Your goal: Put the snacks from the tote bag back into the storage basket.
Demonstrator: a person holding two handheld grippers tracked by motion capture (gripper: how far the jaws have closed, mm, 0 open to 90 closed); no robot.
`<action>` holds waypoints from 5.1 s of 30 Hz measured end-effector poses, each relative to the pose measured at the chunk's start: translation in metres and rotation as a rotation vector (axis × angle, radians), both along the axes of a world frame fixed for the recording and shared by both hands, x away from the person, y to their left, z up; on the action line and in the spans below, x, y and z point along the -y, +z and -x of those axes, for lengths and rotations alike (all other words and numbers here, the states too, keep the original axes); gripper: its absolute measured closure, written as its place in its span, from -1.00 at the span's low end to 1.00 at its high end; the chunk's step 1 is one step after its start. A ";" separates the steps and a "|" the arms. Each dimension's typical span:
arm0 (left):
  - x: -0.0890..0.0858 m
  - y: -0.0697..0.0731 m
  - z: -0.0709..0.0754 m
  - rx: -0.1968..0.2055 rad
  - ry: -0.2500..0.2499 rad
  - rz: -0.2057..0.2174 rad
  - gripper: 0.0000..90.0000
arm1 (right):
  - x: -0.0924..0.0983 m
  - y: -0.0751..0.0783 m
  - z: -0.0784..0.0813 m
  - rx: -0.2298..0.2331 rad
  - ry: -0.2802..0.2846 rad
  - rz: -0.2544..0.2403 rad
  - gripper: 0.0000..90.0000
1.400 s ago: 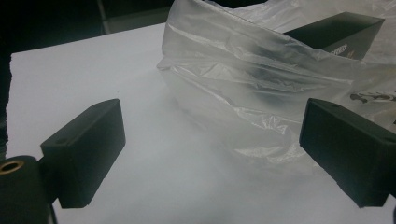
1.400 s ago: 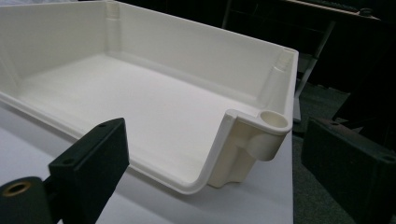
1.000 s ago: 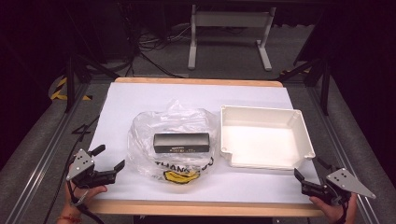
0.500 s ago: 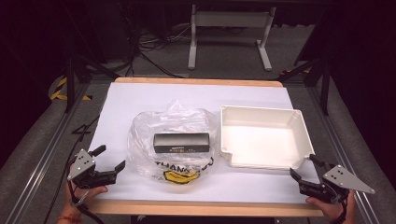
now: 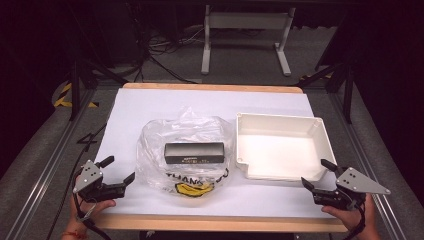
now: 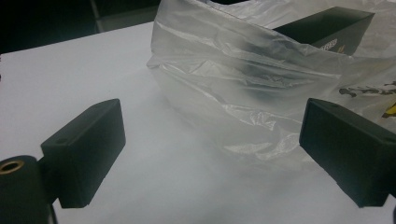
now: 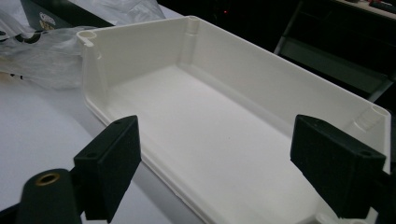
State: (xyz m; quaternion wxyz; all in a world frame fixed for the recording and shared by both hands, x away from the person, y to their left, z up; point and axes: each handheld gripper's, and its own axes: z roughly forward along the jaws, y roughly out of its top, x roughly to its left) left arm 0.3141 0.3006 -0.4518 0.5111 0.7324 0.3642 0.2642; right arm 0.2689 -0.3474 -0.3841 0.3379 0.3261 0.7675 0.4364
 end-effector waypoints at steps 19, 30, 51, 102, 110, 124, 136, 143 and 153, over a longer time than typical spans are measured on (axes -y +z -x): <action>0.000 0.000 0.001 -0.011 -0.009 -0.002 -0.83 | -0.045 0.024 -0.032 -0.020 0.169 0.065 -0.56; 0.001 -0.001 0.000 -0.012 -0.016 -0.002 -0.83 | -0.070 0.032 -0.053 -0.057 0.259 0.119 -0.50; 0.003 -0.001 0.000 -0.011 -0.023 -0.003 -0.82 | -0.138 0.054 -0.099 -0.078 0.430 0.221 -0.44; 0.000 -0.003 0.002 -0.023 -0.037 0.004 -0.82 | -0.252 0.026 -0.172 -0.278 0.610 0.402 -0.34; 0.000 -0.003 0.003 -0.024 -0.038 -0.001 -0.82 | -0.262 0.017 -0.173 -0.319 0.656 0.453 -0.33; -0.001 -0.003 0.003 -0.027 -0.042 0.000 -0.82 | -0.277 0.005 -0.175 -0.364 0.680 0.530 -0.32; 0.000 -0.003 0.003 -0.030 -0.045 -0.002 -0.82 | -0.281 -0.001 -0.182 -0.408 0.660 0.621 -0.30; -0.001 -0.004 0.004 -0.032 -0.044 -0.002 -0.82 | -0.282 -0.004 -0.184 -0.441 0.661 0.660 -0.16; -0.001 -0.004 0.003 -0.038 -0.045 -0.006 -0.82 | -0.281 -0.001 -0.184 -0.464 0.688 0.674 -0.07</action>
